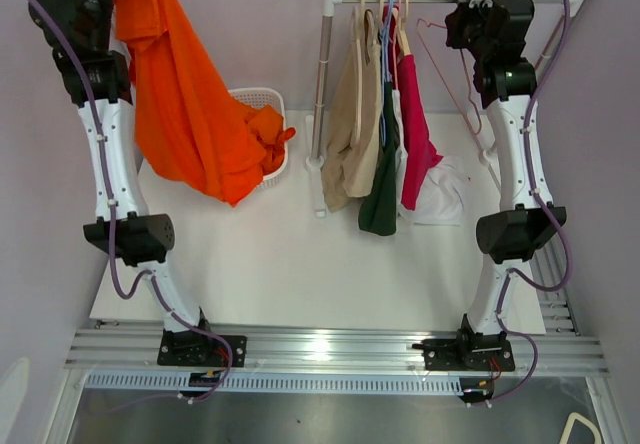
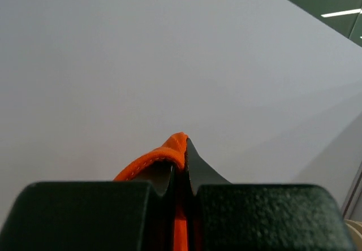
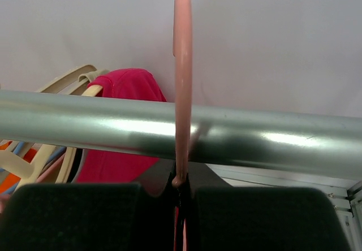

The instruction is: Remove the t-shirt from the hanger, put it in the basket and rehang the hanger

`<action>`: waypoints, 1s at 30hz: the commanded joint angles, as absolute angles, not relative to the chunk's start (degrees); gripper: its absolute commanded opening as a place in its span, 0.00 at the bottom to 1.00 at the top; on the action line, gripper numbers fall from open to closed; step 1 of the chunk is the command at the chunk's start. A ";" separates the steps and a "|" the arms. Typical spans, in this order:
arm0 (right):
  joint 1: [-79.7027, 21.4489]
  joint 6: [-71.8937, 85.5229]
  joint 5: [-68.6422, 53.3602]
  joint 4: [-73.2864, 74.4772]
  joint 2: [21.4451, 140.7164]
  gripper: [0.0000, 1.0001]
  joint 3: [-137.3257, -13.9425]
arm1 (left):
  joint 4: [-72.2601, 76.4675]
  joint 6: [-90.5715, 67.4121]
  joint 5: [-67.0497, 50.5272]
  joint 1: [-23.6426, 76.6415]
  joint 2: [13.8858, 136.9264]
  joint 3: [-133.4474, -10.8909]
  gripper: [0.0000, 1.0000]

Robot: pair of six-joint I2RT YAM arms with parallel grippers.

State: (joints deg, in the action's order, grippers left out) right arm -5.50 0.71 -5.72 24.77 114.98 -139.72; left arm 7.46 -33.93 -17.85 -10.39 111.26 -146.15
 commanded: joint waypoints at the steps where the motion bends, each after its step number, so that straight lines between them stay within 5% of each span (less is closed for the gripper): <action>1: -5.36 1.76 -7.12 21.71 113.82 0.00 -138.78 | 12.13 -37.35 -19.42 -10.90 113.11 -143.53 0.01; 10: -5.45 2.46 -8.17 20.74 113.82 0.00 -135.27 | 10.90 -39.82 -22.50 -9.32 120.33 -144.14 0.01; 18: -5.45 2.72 -7.82 20.74 113.21 0.62 -133.25 | 10.90 -39.20 -21.61 -7.38 116.81 -144.41 0.01; 30: -5.19 2.11 -7.12 20.21 107.41 0.74 -128.58 | 7.83 -37.97 -24.34 -1.94 114.34 -138.76 0.01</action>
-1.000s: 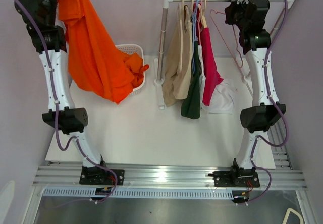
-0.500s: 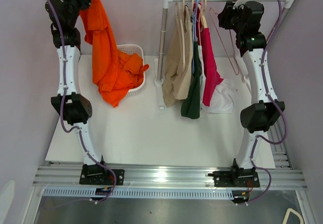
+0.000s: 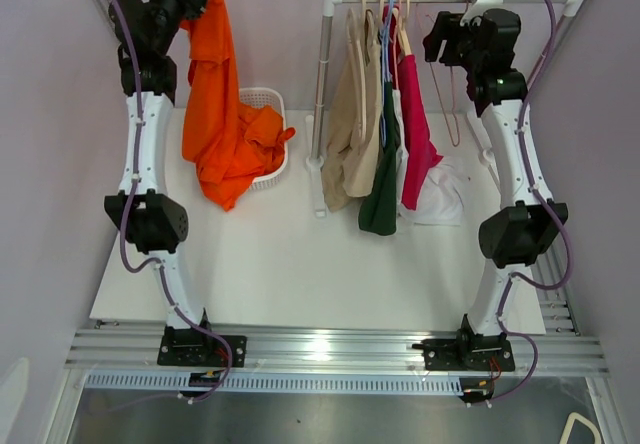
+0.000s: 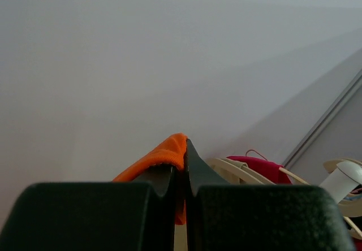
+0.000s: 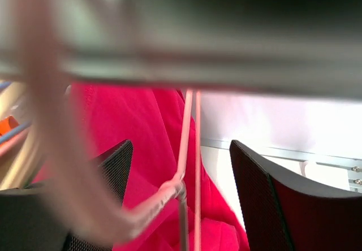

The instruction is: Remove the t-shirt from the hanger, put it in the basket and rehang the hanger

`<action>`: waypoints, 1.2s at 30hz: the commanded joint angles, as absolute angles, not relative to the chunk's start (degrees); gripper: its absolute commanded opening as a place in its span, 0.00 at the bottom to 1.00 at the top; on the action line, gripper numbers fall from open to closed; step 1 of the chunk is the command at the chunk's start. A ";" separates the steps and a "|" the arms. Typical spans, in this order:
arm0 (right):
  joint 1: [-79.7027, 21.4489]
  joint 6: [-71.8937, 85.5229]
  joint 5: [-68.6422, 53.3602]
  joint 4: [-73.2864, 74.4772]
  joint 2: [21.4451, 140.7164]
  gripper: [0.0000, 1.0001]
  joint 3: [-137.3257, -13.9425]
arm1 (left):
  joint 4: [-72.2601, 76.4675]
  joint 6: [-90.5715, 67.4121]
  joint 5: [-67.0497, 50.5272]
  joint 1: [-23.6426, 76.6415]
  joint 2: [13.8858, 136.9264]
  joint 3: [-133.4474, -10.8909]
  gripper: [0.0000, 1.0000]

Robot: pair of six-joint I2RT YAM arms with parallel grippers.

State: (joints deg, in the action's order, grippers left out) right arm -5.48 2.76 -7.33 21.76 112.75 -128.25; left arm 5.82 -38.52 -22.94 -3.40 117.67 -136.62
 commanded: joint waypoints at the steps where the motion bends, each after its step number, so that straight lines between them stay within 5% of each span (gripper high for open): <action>1: -5.19 2.02 -6.95 20.56 106.71 0.74 -128.32 | 7.47 -38.58 -24.78 -1.50 114.52 -138.87 0.01; 11: -5.19 2.55 -7.12 26.88 94.93 0.77 -123.23 | 6.86 -39.90 -24.10 -0.88 109.70 -122.27 0.01; 16: -5.19 3.77 -7.12 28.13 85.72 0.79 -118.92 | -5.08 -37.72 -16.18 -0.70 105.65 -114.09 0.01; 28: -5.36 6.24 -10.72 32.17 75.24 0.83 -117.42 | -56.31 -23.66 -2.02 2.37 119.42 -128.72 0.01; 36: -5.62 7.74 -12.66 31.55 71.02 0.83 -111.98 | -64.43 -17.93 3.95 4.31 128.24 -122.81 0.05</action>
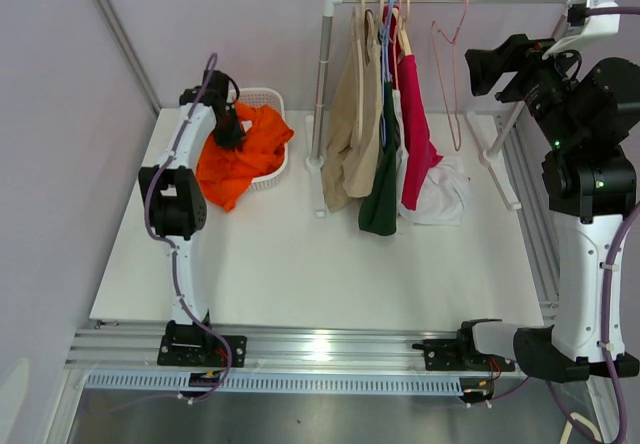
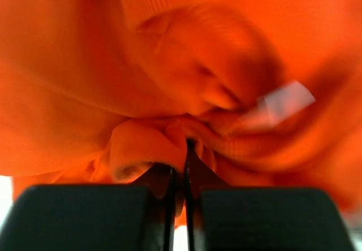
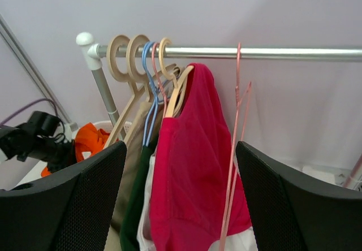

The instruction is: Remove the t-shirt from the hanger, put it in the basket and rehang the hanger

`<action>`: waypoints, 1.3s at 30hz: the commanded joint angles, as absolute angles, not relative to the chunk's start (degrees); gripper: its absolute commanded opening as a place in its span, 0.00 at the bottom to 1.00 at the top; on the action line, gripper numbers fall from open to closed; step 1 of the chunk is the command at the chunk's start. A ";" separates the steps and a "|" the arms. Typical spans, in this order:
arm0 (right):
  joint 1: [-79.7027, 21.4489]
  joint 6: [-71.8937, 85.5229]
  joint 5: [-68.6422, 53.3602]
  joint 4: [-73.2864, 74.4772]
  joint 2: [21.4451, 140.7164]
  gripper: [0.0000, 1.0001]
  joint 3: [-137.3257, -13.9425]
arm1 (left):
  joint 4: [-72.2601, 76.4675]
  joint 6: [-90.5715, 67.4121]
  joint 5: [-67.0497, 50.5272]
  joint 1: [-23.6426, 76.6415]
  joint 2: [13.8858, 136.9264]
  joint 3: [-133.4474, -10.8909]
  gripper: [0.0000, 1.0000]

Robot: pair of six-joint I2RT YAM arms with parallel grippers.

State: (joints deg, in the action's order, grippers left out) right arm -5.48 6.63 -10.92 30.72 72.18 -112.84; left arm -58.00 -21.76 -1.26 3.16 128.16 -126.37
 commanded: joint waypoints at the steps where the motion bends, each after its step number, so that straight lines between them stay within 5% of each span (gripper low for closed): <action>1: -5.71 7.65 -12.66 31.64 70.67 0.83 -111.80 | -63.29 -17.67 4.22 4.31 127.45 -121.83 0.08; 5: -5.63 7.65 -12.39 32.43 69.79 0.83 -111.71 | -63.89 -18.02 4.66 4.31 125.43 -124.44 0.29; 9: -5.80 8.08 -13.01 32.43 69.96 0.84 -111.80 | -62.15 -18.81 4.48 4.39 120.34 -124.72 0.67; 12: -5.89 8.35 -13.45 32.17 70.22 0.83 -111.62 | -60.21 -19.25 3.08 4.39 115.33 -125.33 0.79; 20: -6.15 9.05 -13.88 32.17 70.57 0.84 -111.62 | -63.46 -19.07 2.80 4.48 109.17 -132.02 0.83; 26: -6.85 9.58 -14.06 32.70 70.40 0.83 -110.92 | -57.50 -20.39 1.87 1.06 100.12 -115.54 0.92; 39: -7.65 9.58 -14.06 32.69 68.12 0.83 -107.93 | -43.00 -28.30 -19.85 -11.16 95.20 -92.32 0.91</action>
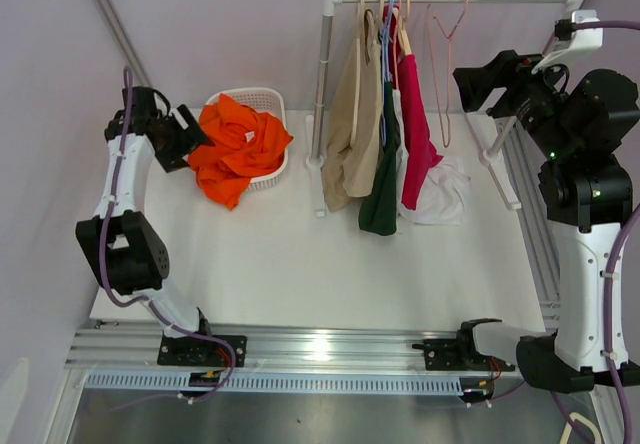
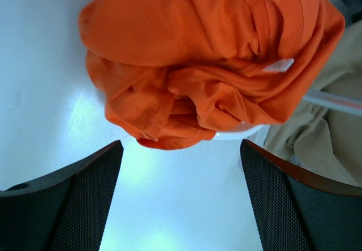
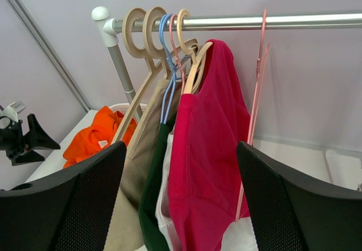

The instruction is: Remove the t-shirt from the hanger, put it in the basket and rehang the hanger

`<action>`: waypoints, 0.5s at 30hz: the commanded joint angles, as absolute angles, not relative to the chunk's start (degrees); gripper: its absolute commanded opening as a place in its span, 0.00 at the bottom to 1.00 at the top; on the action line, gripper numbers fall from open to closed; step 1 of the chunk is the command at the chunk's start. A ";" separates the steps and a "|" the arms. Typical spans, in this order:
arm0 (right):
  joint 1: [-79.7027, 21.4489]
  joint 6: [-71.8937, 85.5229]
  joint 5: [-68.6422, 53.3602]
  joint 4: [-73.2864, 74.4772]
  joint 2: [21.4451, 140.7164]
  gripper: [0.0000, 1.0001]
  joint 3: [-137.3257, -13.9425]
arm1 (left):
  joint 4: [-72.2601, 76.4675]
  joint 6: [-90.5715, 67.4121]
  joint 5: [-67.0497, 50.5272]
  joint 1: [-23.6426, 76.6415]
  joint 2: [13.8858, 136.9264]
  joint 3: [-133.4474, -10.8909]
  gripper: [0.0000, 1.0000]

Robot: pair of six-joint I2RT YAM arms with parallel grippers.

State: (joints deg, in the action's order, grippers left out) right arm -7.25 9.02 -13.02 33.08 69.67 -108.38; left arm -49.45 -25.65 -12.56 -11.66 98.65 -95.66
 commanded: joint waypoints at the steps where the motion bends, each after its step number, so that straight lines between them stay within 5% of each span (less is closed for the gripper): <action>1: -7.82 9.75 -14.24 32.78 67.94 0.83 -107.67 | -42.11 -28.56 -21.78 -10.90 93.97 -90.89 0.88; 9: -11.33 14.14 -8.90 29.09 61.54 0.92 -93.38 | -38.41 -26.02 -7.83 0.68 66.22 -76.57 0.93; 15: -14.23 15.55 -2.29 34.88 56.09 0.99 -85.27 | -33.84 -25.32 -9.31 2.02 42.30 -66.71 0.99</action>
